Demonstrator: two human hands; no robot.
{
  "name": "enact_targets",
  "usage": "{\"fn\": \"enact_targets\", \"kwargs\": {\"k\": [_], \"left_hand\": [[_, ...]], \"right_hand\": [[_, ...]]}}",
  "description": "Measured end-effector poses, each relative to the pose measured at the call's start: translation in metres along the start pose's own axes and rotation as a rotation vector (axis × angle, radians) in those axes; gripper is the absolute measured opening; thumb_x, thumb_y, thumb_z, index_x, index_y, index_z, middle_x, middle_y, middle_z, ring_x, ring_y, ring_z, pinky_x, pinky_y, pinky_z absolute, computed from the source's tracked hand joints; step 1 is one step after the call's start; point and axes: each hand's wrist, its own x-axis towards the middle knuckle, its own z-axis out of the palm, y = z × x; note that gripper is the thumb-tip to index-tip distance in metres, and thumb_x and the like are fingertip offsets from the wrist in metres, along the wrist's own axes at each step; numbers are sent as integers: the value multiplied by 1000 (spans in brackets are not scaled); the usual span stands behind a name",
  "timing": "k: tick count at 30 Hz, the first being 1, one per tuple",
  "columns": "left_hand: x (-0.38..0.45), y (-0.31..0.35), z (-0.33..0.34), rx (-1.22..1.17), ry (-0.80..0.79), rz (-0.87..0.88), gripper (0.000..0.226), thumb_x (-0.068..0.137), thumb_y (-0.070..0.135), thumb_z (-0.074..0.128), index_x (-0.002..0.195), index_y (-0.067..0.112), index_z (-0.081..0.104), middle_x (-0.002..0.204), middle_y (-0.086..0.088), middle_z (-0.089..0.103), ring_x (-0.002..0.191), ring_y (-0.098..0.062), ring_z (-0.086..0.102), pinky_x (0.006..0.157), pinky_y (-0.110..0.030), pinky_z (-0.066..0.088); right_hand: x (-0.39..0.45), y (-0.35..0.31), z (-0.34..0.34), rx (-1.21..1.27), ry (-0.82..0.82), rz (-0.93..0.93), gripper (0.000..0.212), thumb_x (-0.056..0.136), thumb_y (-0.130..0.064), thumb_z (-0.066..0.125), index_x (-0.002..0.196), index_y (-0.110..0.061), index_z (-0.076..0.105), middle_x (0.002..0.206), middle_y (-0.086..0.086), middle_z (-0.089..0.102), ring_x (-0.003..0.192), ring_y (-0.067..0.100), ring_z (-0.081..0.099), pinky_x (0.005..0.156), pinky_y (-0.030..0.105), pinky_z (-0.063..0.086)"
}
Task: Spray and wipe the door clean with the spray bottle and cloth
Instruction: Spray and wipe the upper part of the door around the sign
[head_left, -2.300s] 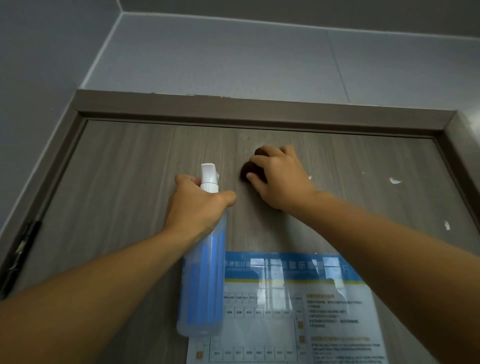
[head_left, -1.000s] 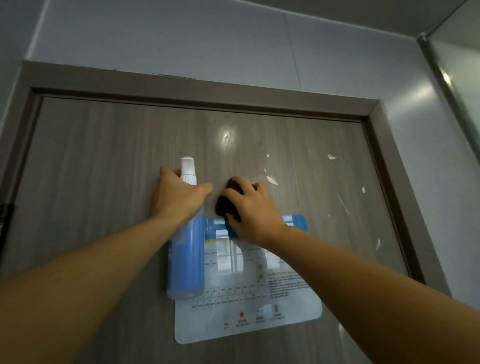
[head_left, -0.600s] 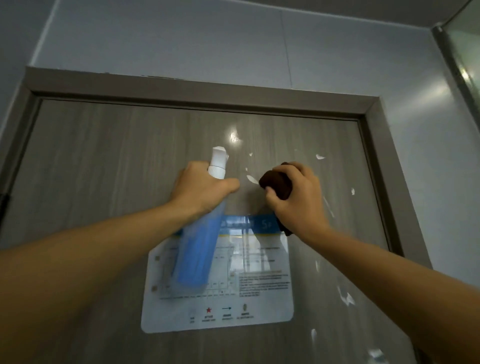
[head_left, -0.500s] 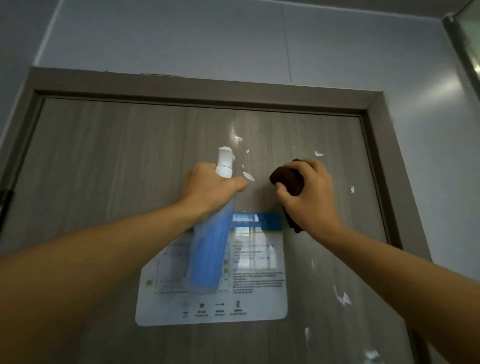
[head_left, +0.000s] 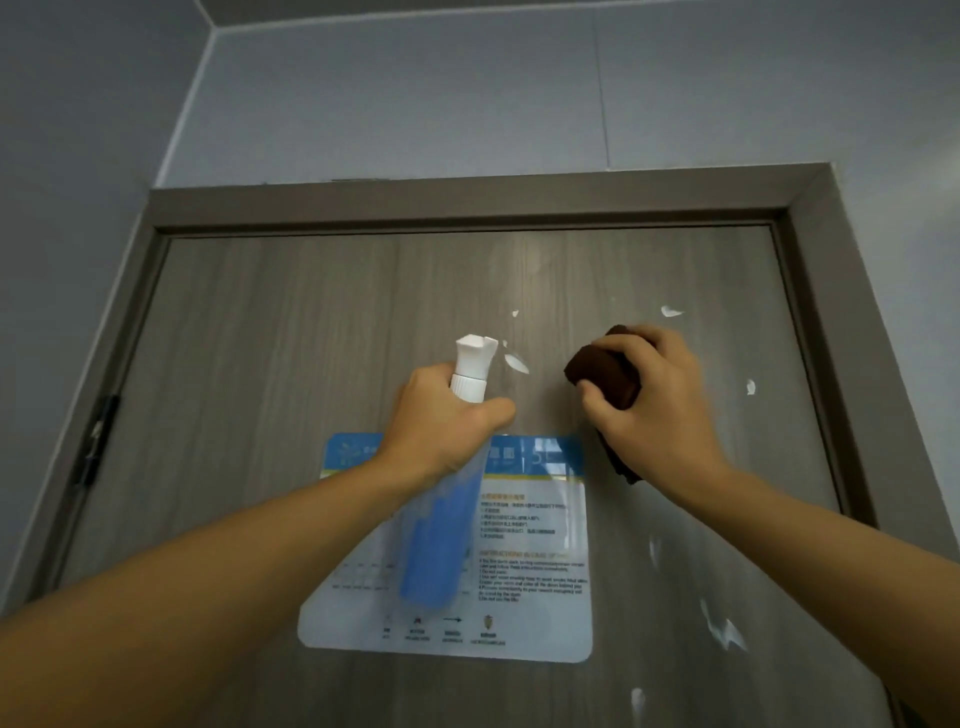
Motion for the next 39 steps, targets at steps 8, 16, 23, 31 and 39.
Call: {"fn": "enact_targets", "kwargs": {"k": [8,16,23,31,39], "left_hand": [[24,13,-7,-132,32,-6,29,59,34,74,61,17,51,48,13,46,45,-3,43,42,-20,35],[38,12,-3,-162,35,23,26,68,27,80,59,15,58,48,15,49,44,0,44,41,-16,34],[28,-21,-23,-114,61,-21,27,72,23,80,65,15,55,49,13,49,42,-1,43,40,-16,33],[29,-64,-60,-53,140,-70,26,78,21,79,67,12,57,57,5,54,45,0,51,40,-14,35],[40,-74,-68,-155,157,-158,23,62,33,70,66,15,56,54,6,50,54,-12,48,52,-29,38]], "right_hand": [[1,-7,10,-20,-9,-1,45,87,-24,80,129,-20,65,139,3,49,129,22,42,96,18,32],[6,-13,11,-61,13,47,43,87,-26,80,128,-20,65,139,3,50,128,22,43,97,26,36],[11,-13,11,-93,1,47,45,87,-26,80,128,-18,64,133,3,54,122,24,51,98,31,45],[39,-10,40,-217,-137,-12,47,93,-28,75,138,-18,63,153,10,42,136,31,46,112,42,42],[80,-2,76,-322,-93,-27,46,103,-31,61,145,-15,54,157,11,40,142,33,40,118,50,38]]}}
